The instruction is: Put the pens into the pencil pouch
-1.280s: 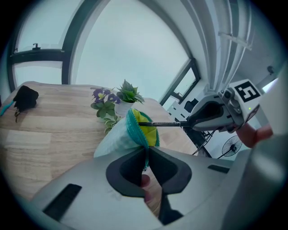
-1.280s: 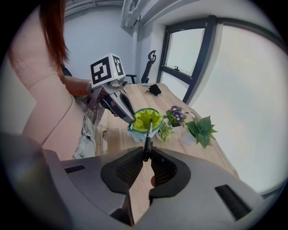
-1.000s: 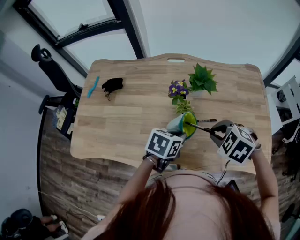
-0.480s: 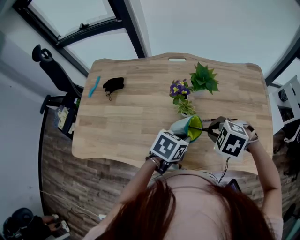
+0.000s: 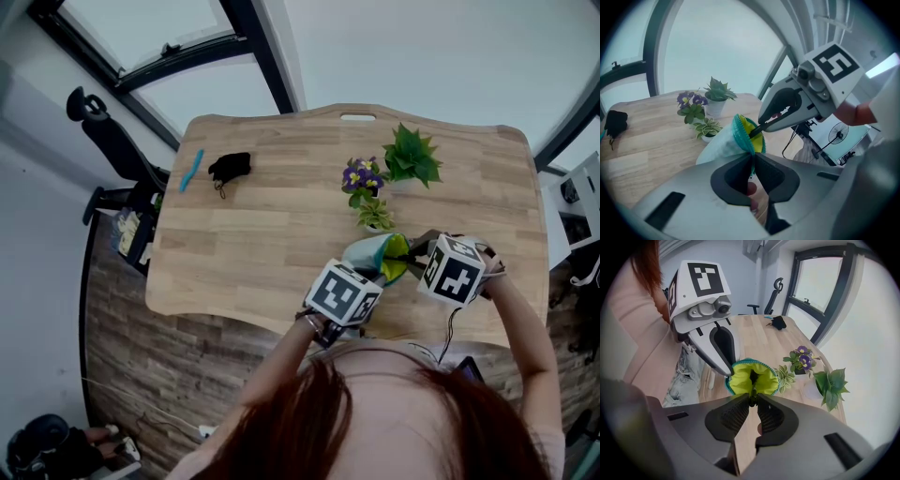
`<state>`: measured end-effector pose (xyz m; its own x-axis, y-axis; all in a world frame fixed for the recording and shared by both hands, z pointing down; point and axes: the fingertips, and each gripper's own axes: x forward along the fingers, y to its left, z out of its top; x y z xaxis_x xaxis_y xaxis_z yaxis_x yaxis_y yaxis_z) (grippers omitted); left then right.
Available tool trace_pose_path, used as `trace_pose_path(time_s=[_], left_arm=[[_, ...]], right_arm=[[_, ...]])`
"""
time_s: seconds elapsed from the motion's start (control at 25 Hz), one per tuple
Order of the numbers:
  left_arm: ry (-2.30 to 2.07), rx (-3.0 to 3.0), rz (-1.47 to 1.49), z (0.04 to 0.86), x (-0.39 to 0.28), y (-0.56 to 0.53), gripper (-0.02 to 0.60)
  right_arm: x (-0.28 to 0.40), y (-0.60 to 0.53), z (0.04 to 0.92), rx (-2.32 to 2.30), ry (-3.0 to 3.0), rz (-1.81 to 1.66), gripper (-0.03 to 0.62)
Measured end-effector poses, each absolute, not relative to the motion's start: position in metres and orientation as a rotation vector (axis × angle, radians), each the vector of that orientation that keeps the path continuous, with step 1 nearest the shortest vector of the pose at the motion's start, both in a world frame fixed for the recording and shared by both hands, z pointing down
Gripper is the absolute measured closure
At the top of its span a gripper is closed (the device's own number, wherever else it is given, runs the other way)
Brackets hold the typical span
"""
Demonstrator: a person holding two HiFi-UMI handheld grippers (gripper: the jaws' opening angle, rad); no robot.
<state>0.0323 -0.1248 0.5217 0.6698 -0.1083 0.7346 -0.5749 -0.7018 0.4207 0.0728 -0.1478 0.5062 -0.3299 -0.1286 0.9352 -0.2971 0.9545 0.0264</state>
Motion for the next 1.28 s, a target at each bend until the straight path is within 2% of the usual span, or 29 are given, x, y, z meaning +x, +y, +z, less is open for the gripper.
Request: trace_pose_path(time_s=[0.6, 0.96, 1.28], left_arm=[[-0.556, 2.194, 0.829, 0.516, 0.029, -0.133, 0.561], [-0.585, 2.19, 0.795, 0.513, 0.027, -0.139, 0.563], [-0.624, 2.177, 0.724, 0.511, 0.028, -0.145, 0.563]], right_arm=[[0.072, -0.161, 0.528, 0.399, -1.972, 0.237, 0.525], [0.071, -0.168, 0.509, 0.534, -2.073, 0.284, 0.524], [0.079, -0.175, 0.494, 0.706, -2.17, 0.313, 0.565]])
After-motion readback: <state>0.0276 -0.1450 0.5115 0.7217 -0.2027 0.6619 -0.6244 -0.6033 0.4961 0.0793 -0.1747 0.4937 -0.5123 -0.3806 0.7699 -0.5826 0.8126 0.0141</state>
